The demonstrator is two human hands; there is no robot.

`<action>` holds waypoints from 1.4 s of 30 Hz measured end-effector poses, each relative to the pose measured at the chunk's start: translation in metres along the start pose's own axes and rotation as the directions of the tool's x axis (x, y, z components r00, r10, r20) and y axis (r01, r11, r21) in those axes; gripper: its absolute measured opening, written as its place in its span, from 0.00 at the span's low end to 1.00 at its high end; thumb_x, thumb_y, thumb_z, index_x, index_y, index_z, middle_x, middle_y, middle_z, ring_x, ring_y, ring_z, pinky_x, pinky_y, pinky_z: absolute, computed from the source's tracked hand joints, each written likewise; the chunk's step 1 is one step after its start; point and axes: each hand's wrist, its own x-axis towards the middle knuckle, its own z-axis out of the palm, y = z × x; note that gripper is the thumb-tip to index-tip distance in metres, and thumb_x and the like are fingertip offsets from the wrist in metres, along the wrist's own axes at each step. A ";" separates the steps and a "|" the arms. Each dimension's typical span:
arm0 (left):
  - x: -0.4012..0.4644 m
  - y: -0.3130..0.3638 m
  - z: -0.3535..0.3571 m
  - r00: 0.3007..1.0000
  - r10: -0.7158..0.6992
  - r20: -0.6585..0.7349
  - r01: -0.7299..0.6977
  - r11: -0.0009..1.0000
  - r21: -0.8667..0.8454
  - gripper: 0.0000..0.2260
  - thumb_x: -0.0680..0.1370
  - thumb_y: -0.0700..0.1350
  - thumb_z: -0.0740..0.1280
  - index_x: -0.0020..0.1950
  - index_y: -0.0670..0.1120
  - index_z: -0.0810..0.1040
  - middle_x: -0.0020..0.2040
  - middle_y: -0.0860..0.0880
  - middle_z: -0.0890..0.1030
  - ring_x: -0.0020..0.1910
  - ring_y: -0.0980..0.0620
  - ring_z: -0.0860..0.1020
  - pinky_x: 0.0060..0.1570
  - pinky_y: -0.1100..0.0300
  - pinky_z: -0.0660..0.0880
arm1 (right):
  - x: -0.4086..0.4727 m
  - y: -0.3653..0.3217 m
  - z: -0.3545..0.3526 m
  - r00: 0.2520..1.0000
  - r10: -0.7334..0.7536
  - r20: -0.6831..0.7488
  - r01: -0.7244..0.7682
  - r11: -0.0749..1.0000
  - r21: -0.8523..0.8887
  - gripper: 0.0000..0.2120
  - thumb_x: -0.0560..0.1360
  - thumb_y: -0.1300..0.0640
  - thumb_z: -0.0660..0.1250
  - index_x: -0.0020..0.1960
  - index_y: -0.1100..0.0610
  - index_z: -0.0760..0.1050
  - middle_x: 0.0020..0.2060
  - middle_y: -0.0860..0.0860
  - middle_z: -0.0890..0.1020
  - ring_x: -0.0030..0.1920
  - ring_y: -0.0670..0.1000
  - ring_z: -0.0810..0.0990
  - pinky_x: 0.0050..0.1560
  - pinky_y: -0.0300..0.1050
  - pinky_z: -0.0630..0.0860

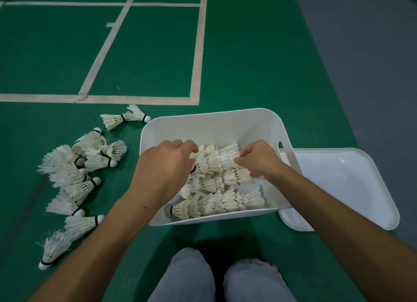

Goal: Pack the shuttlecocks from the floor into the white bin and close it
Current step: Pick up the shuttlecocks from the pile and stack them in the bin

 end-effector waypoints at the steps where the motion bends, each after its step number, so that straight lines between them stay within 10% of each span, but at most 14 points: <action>1: -0.003 0.002 -0.003 1.000 0.000 -0.013 -0.001 0.998 -0.055 0.15 0.84 0.52 0.67 0.71 0.54 0.75 0.56 0.51 0.85 0.51 0.47 0.82 0.41 0.54 0.74 | 0.000 0.000 -0.002 1.000 0.009 0.016 -0.009 1.000 0.010 0.10 0.78 0.56 0.76 0.57 0.58 0.83 0.45 0.50 0.83 0.42 0.53 0.83 0.52 0.55 0.86; 6: -0.012 0.006 -0.007 0.997 -0.043 -0.068 0.025 0.969 -0.244 0.21 0.78 0.53 0.76 0.68 0.53 0.75 0.53 0.55 0.86 0.53 0.50 0.82 0.50 0.54 0.73 | -0.016 0.007 -0.016 0.995 -0.084 -0.049 0.076 0.987 -0.142 0.12 0.78 0.50 0.75 0.50 0.60 0.82 0.44 0.54 0.85 0.44 0.56 0.85 0.54 0.57 0.85; 12: -0.009 -0.002 -0.004 0.976 0.204 -0.076 -0.215 0.953 -0.212 0.07 0.76 0.53 0.76 0.52 0.54 0.87 0.48 0.57 0.84 0.54 0.49 0.75 0.52 0.49 0.75 | -0.074 -0.006 -0.020 0.849 -0.527 0.036 0.527 0.842 -0.113 0.22 0.77 0.50 0.75 0.70 0.43 0.76 0.64 0.42 0.76 0.57 0.42 0.79 0.59 0.46 0.81; 22: -0.003 0.004 -0.010 0.971 0.231 -0.056 -0.237 0.925 -0.296 0.07 0.79 0.56 0.73 0.55 0.58 0.84 0.60 0.57 0.75 0.55 0.54 0.76 0.49 0.49 0.78 | -0.078 -0.005 -0.010 0.685 -0.728 0.004 0.672 0.630 -0.388 0.09 0.77 0.42 0.73 0.52 0.46 0.84 0.56 0.45 0.69 0.54 0.47 0.71 0.53 0.52 0.78; 26: 0.003 0.006 -0.007 0.993 0.111 -0.047 -0.121 0.923 -0.365 0.15 0.80 0.59 0.70 0.66 0.60 0.76 0.66 0.59 0.71 0.59 0.55 0.77 0.52 0.50 0.79 | -0.074 -0.001 -0.025 0.666 -0.736 -0.121 0.600 0.624 -0.501 0.09 0.77 0.45 0.73 0.51 0.50 0.85 0.57 0.47 0.75 0.58 0.50 0.70 0.59 0.48 0.73; 31: 0.024 0.001 0.013 0.976 0.099 0.195 -0.099 0.995 -0.008 0.24 0.81 0.58 0.69 0.76 0.56 0.70 0.71 0.52 0.74 0.67 0.48 0.75 0.57 0.51 0.76 | -0.062 0.005 -0.043 0.693 -0.659 -0.292 0.373 0.675 -0.637 0.07 0.79 0.53 0.72 0.49 0.56 0.84 0.44 0.52 0.83 0.47 0.56 0.74 0.44 0.51 0.76; 36: 0.037 -0.001 0.035 0.947 0.038 0.320 -0.102 0.977 0.187 0.21 0.82 0.55 0.68 0.72 0.50 0.70 0.61 0.46 0.77 0.53 0.43 0.81 0.45 0.50 0.77 | -0.044 0.008 -0.032 0.789 -0.569 -0.230 0.228 0.619 -0.751 0.06 0.78 0.61 0.70 0.42 0.58 0.77 0.35 0.53 0.76 0.32 0.57 0.75 0.31 0.45 0.70; 42: 0.044 -0.009 0.044 0.952 0.017 0.304 -0.094 0.966 0.242 0.13 0.82 0.48 0.66 0.66 0.48 0.75 0.56 0.47 0.77 0.44 0.42 0.82 0.41 0.49 0.80 | -0.019 0.009 -0.015 0.893 -0.358 -0.271 0.214 0.870 -0.445 0.06 0.76 0.54 0.74 0.43 0.55 0.79 0.35 0.51 0.82 0.37 0.55 0.81 0.43 0.50 0.82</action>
